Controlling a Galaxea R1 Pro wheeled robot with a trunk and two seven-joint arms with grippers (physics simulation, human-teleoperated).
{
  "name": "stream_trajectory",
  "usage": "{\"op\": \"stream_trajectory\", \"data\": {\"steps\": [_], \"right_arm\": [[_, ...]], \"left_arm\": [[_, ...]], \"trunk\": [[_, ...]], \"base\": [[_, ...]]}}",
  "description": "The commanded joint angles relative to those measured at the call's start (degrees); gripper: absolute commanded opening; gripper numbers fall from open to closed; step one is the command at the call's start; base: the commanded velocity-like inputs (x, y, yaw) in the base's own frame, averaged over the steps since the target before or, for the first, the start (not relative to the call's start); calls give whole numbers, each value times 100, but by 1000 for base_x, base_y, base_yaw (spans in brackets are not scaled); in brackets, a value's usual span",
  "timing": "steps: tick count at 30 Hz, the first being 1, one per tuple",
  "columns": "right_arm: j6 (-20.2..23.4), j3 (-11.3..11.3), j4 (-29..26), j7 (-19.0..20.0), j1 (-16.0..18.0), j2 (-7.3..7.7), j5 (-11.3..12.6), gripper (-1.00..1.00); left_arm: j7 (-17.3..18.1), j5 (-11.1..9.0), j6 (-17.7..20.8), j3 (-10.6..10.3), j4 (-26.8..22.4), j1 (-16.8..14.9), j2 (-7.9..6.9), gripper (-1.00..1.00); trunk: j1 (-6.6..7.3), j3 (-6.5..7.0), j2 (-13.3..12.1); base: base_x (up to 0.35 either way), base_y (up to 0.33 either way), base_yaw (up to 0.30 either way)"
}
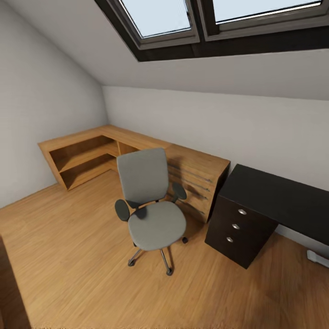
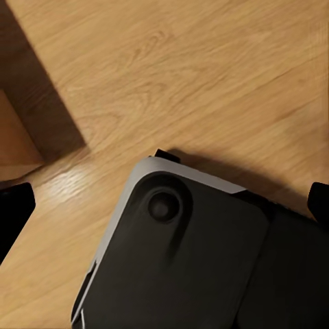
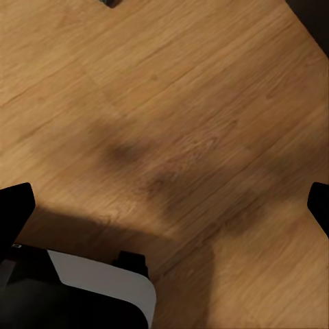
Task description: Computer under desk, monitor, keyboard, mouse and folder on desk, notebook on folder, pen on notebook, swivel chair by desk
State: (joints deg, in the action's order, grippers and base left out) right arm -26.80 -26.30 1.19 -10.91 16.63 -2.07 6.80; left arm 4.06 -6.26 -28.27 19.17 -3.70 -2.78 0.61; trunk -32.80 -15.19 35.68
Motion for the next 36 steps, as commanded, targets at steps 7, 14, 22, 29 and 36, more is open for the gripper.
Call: {"op": "stream_trajectory", "data": {"steps": [7,14,22,29,36], "right_arm": [[-32,-55,13,-7,7,-7,58,100],[-34,-51,13,-7,7,-5,64,100],[-36,-46,13,-7,6,-3,82,100],[-36,-49,13,-7,7,-3,84,100],[-36,-50,13,-7,5,-3,85,100]], "left_arm": [[43,-60,-11,7,3,-3,0,100],[43,-57,-11,7,5,-3,1,100],[43,-58,-11,7,3,-3,1,100],[43,-60,-11,7,5,-3,1,100],[43,-60,-11,7,6,-3,1,100]], "trunk": [[-1,-53,7],[-1,-97,7],[-1,-137,7],[-1,-167,7],[-1,-191,7]], "base": [[0,0,5],[0,0,1],[0,0,0],[0,0,0],[0,0,0]]}}
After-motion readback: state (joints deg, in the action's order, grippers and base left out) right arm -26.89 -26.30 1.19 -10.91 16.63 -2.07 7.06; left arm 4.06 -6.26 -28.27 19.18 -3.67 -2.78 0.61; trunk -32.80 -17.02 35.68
